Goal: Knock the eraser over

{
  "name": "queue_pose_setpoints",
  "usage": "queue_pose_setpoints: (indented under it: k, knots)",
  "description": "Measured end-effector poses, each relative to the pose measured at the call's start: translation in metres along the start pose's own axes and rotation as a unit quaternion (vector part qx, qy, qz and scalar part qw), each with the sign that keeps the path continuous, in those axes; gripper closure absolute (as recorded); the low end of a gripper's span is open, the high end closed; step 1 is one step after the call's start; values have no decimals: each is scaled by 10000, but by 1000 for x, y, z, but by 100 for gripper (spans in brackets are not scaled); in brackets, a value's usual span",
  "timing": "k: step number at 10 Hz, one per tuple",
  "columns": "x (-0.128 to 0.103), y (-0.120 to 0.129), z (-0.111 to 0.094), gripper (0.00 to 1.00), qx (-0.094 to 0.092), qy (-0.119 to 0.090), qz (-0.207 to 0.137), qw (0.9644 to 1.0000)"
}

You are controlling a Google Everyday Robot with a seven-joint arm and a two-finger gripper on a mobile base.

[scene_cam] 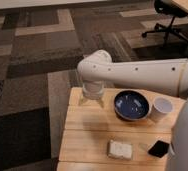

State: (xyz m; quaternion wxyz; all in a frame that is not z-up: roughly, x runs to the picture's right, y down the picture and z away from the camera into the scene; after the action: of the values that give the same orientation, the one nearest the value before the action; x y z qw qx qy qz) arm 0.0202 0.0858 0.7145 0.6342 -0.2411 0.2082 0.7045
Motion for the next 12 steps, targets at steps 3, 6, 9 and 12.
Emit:
queue_pose_setpoints:
  k: [3, 6, 9, 12]
  knots:
    - [3, -52, -5, 35, 46, -67, 175, 9998]
    - [12, -88, -7, 35, 183, 50, 242, 9995]
    - [24, -141, -15, 35, 596, 224, 248, 9977]
    - [23, -143, -16, 35, 631, 223, 242, 9975]
